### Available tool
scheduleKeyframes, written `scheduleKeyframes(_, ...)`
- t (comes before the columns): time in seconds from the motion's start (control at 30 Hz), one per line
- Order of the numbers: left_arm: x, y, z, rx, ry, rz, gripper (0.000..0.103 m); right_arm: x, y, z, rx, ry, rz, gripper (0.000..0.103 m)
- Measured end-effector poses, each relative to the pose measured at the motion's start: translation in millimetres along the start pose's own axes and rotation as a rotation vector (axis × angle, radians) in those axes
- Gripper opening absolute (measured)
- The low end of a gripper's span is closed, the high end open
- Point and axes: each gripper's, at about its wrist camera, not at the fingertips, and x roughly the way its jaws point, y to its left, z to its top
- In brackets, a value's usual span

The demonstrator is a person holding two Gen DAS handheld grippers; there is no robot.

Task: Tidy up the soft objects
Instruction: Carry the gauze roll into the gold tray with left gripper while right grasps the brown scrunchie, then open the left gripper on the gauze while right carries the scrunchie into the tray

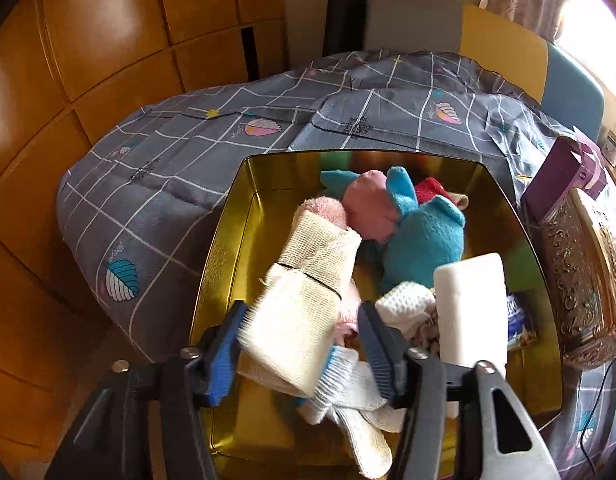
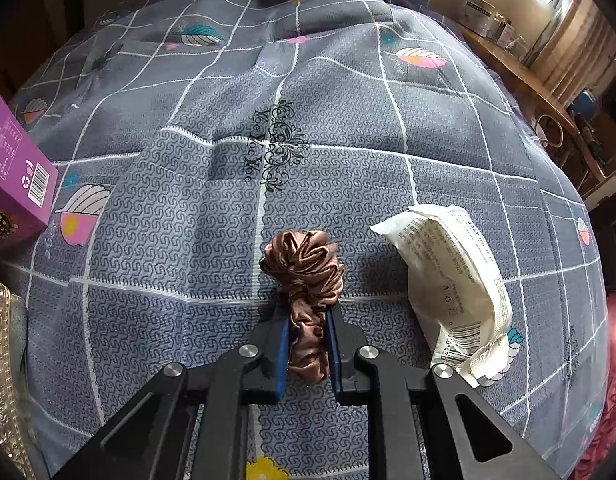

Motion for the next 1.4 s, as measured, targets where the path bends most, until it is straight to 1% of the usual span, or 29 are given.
scheduleKeyframes(0.03, -1.6, -0.6, -0.4, 0.002, -0.007, -0.001, 0.065, -0.6, 0.2, 0.9, 0.004, 0.008, 0.001, 0.015)
scheduleKeyframes(0.1, -5.1, -1.2, -1.8, 0.008, -0.025, -0.002, 0.065, -1.0, 1.1, 1.8, 0.004, 0.017, 0.001, 0.014)
scheduleKeyframes(0.23, -13.9, -2.8, -2.8, 0.015, -0.051, -0.018, 0.066, -6.8, 9.1, 9.1, -0.006, 0.007, 0.003, 0.014)
scheduleKeyframes(0.47, -28.8, -8.4, -5.8, 0.046, -0.09, -0.04, 0.068, -32.9, 31.4, 28.8, -0.042, -0.045, 0.016, 0.014)
scheduleKeyframes(0.53, -31.4, -9.9, -7.5, 0.056, -0.1, -0.044, 0.071, -40.8, 38.3, 37.1, -0.057, -0.063, 0.019, 0.014)
scheduleKeyframes(0.6, -33.6, -11.9, -9.1, 0.068, -0.106, -0.055, 0.071, -50.5, 46.9, 46.6, -0.074, -0.081, 0.024, 0.014)
scheduleKeyframes(0.77, -38.4, -15.7, -12.3, 0.089, -0.119, -0.085, 0.071, -87.4, 78.7, 73.3, -0.128, -0.162, 0.084, 0.014)
scheduleKeyframes(0.87, -43.0, -19.5, -14.7, 0.115, -0.135, -0.095, 0.072, -118.9, 105.2, 84.9, -0.17, -0.227, 0.137, 0.014)
scheduleKeyframes(0.93, -45.2, -20.9, -16.2, 0.122, -0.141, -0.104, 0.075, -139.1, 124.0, 88.2, -0.208, -0.269, 0.176, 0.014)
scheduleKeyframes(1.03, -47.5, -23.4, -18.7, 0.132, -0.146, -0.117, 0.076, -169.7, 154.3, 82.3, -0.286, -0.327, 0.259, 0.014)
scheduleKeyframes(1.13, -48.2, -24.5, -19.9, 0.134, -0.148, -0.122, 0.076, -193.0, 186.6, 66.9, -0.38, -0.357, 0.335, 0.014)
scheduleKeyframes(1.27, -50.9, -22.3, -22.3, 0.127, -0.154, -0.125, 0.076, -209.2, 224.7, 37.6, -0.491, -0.365, 0.425, 0.014)
scheduleKeyframes(1.4, -54.4, -17.2, -25.7, 0.116, -0.162, -0.125, 0.076, -213.7, 260.3, 5.2, -0.595, -0.349, 0.515, 0.014)
